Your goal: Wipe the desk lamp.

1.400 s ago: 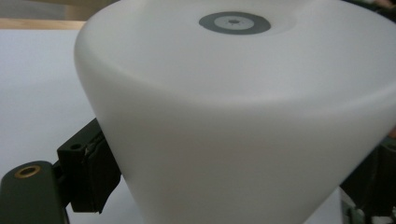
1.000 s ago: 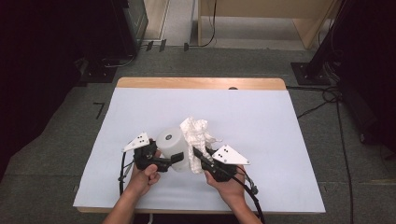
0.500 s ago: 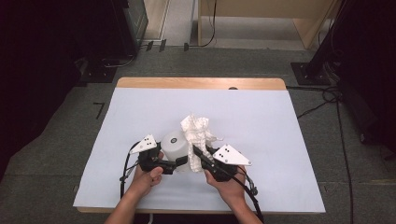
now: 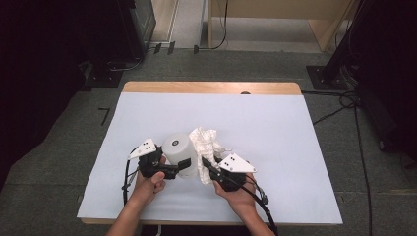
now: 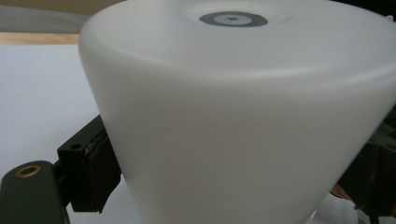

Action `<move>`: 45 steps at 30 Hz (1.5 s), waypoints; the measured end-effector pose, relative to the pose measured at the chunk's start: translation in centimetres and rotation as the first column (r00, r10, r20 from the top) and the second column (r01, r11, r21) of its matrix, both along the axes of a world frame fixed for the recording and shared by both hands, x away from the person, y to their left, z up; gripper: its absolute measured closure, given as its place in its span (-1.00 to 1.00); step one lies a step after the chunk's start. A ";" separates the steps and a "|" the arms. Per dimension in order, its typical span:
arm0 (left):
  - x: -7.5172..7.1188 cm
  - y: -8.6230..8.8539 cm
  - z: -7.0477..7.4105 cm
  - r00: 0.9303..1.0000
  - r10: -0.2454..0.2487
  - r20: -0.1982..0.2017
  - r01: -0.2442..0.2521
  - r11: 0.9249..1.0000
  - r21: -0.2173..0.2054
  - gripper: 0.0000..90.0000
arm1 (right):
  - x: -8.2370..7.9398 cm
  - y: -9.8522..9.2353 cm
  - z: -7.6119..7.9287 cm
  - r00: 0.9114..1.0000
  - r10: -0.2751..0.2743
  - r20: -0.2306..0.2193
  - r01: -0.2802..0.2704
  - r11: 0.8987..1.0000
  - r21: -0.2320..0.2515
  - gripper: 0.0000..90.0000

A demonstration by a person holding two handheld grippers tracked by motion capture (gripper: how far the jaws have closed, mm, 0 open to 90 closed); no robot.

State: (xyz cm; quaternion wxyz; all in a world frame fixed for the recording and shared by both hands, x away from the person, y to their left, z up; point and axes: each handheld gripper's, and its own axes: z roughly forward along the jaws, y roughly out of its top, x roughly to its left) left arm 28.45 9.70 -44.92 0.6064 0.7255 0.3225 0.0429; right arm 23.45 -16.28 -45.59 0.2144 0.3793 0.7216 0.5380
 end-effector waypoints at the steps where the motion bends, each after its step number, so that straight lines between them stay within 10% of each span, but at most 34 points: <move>1: 0.0 -0.1 -0.1 1.000 0.011 0.015 -0.011 1.000 0.022 -0.80 | 0.1 -0.2 0.0 1.000 -0.011 0.002 0.011 1.000 -0.001 0.66; 4: 0.0 -0.7 -0.7 0.996 0.060 0.066 -0.067 0.991 0.113 -0.81 | 0.3 -1.1 0.5 0.999 -0.043 0.012 0.043 0.999 0.017 0.66; 8: 0.1 -1.6 -1.5 0.983 0.108 0.146 -0.141 0.961 0.238 -0.81 | 0.5 -2.7 1.2 0.995 -0.092 0.032 0.091 0.995 0.045 0.66; 14: 0.2 -2.0 -2.3 0.979 0.110 0.174 -0.158 0.943 0.294 -0.81 | 1.0 -4.9 1.7 0.986 -0.159 0.046 0.155 0.985 0.076 0.67; 22: 0.0 -1.8 -2.9 0.976 0.100 0.192 -0.156 0.940 0.304 -0.81 | 1.0 -5.8 2.0 0.982 -0.185 0.048 0.180 0.979 0.090 0.67; 31: -1.1 -2.3 -2.8 0.953 0.217 0.213 -0.276 0.912 0.304 -0.98 | 1.1 -5.8 1.9 0.982 -0.184 0.049 0.180 0.980 0.087 0.67; 34: -1.8 -3.6 -3.0 0.921 0.306 0.240 -0.373 0.868 0.326 -0.98 | 1.1 -5.9 1.9 0.981 -0.189 0.052 0.184 0.979 0.086 0.67; 37: -1.9 -4.4 -3.0 0.904 0.362 0.227 -0.422 0.844 0.332 -0.99 | 1.1 -5.8 1.9 0.981 -0.186 0.049 0.182 0.980 0.085 0.67; 40: -2.0 -4.7 -3.1 0.899 0.382 0.213 -0.434 0.836 0.336 -0.99 | 1.1 -5.8 1.9 0.981 -0.187 0.050 0.182 0.980 0.086 0.67; 41: -1.9 -5.1 -3.2 0.888 0.410 0.207 -0.458 0.814 0.357 -0.98 | 1.1 -5.8 1.9 0.981 -0.188 0.048 0.183 0.979 0.087 0.67; 45: -1.9 -5.0 -3.1 0.898 0.400 0.186 -0.441 0.828 0.346 -0.84 | 1.1 -5.7 1.8 0.981 -0.185 0.048 0.181 0.980 0.082 0.66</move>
